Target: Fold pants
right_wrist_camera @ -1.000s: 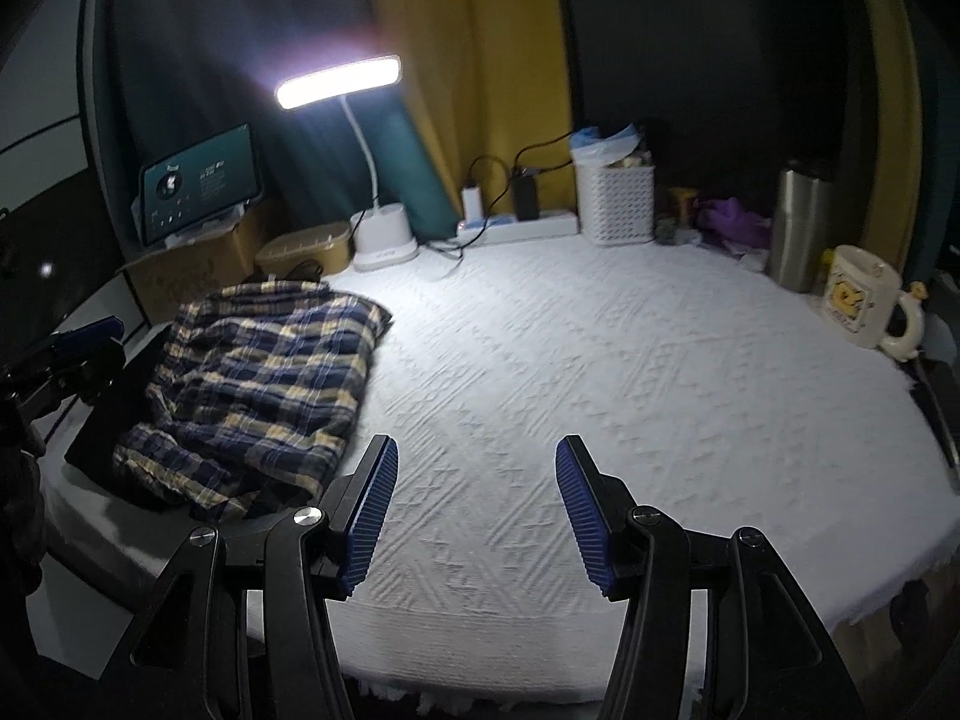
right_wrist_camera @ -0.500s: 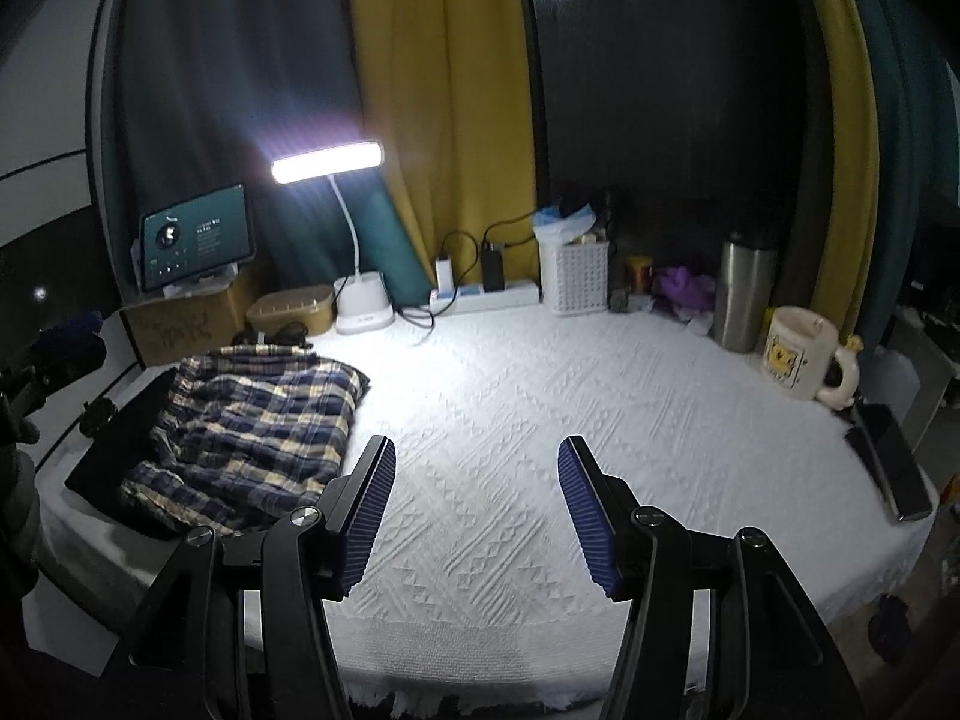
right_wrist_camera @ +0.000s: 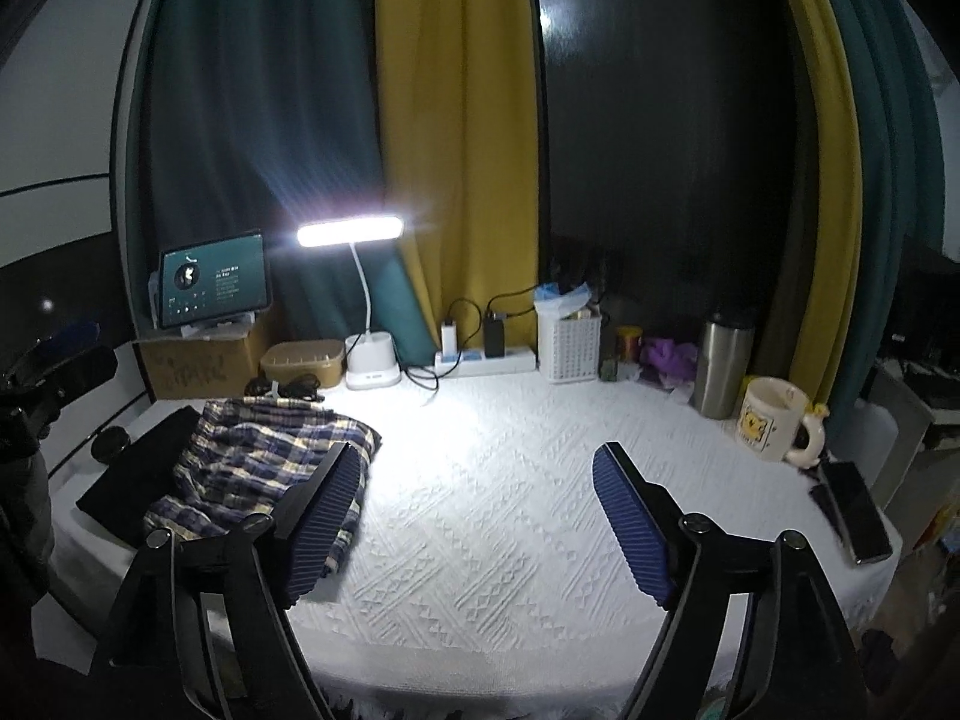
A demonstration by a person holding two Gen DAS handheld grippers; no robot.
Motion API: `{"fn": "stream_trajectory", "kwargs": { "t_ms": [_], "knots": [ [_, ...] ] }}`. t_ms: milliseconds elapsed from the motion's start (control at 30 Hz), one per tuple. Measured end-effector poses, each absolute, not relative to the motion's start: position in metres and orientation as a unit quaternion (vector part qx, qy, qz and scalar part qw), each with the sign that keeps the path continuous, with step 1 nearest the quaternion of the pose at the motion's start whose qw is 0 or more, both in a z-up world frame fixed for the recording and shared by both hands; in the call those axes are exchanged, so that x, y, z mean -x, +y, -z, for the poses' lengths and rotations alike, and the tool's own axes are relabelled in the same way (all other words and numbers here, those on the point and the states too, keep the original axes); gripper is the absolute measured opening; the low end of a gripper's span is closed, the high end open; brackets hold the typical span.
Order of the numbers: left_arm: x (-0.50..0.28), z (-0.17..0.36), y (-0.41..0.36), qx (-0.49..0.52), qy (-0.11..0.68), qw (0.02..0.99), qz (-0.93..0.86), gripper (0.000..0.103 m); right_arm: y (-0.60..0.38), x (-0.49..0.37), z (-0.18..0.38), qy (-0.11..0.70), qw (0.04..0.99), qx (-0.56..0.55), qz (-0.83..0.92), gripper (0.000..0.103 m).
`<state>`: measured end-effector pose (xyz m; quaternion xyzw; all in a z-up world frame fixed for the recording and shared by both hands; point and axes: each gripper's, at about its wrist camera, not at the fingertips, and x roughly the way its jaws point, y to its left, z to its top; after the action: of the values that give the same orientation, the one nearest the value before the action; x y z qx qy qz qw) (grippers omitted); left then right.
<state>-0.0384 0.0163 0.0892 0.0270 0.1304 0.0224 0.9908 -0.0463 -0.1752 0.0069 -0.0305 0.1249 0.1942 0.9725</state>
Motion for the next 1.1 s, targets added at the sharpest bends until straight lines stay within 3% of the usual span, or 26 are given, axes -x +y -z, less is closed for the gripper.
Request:
{"fn": "stream_trajectory", "kwargs": {
  "t_ms": [233, 1100],
  "knots": [
    [0.051, -0.097, 0.015, -0.036, 0.107, 0.992, -0.051, 0.102, -0.176, 0.067, -0.024, 0.087, 0.981, 0.034, -0.172, 0.094],
    [0.087, -0.131, 0.023, -0.021, 0.017, 0.996, -0.080, 0.102, -0.177, 0.113, -0.073, 0.022, 0.989, 0.039, -0.138, 0.097]
  ]
}}
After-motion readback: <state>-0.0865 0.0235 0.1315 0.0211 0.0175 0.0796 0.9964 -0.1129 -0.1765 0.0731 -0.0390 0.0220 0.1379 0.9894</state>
